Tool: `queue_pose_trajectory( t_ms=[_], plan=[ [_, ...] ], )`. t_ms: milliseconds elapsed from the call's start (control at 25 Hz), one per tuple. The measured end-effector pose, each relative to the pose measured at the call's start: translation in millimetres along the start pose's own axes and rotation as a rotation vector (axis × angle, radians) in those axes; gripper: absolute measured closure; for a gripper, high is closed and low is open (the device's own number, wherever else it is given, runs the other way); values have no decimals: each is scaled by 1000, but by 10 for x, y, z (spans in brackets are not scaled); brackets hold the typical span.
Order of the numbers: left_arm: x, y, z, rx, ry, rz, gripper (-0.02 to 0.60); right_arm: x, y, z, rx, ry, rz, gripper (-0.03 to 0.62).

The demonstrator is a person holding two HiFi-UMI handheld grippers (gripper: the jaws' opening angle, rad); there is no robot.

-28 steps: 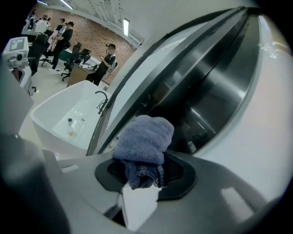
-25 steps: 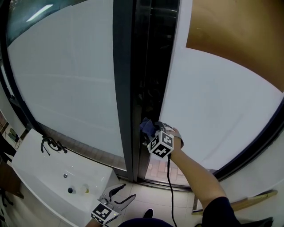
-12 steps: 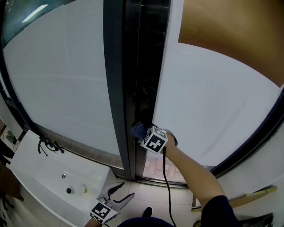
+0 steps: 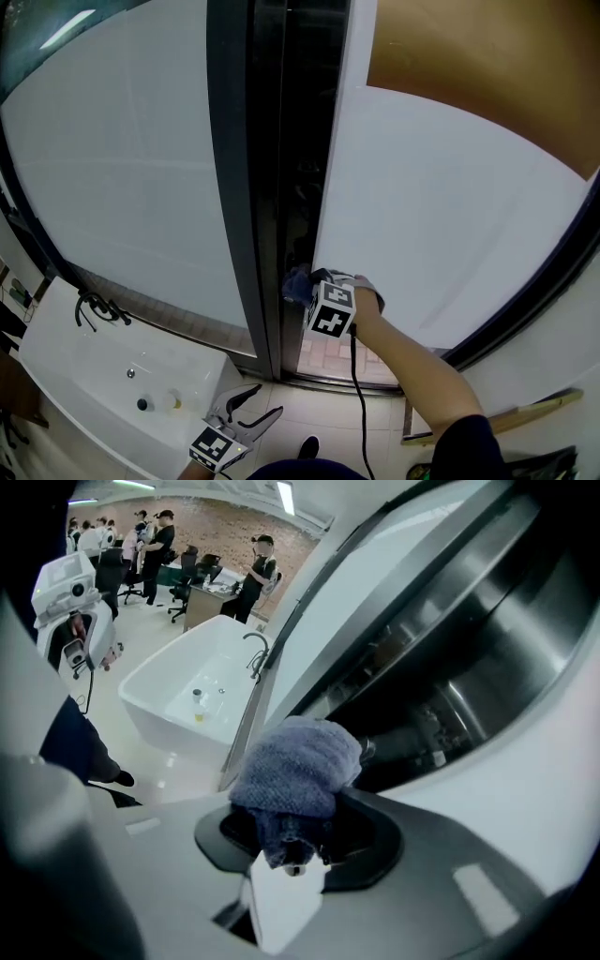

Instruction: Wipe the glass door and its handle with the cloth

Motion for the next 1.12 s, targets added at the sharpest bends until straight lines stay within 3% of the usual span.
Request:
queue_pose_trajectory(
  t_ms=[600,880,1120],
  plan=[
    [77,-27,-82,-39,2,-5,345,-701,219,279,-9,88,-60,450],
    [43,5,-36,-32,11,-15,345,-229,-2,414,-62,-67,-99,450],
    [84,5,6,-18,0,-12,345,245,-70,17,-16,-77,-42,450]
  ],
)
Point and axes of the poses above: the fingertips, and each gripper's own axes: z backward along the fingers, y to its left, x out of its top, the point moved 7 cm from there along z, backward along the fingers, and after that the axes turned 14 degrees about z, right-handed, at the moved point
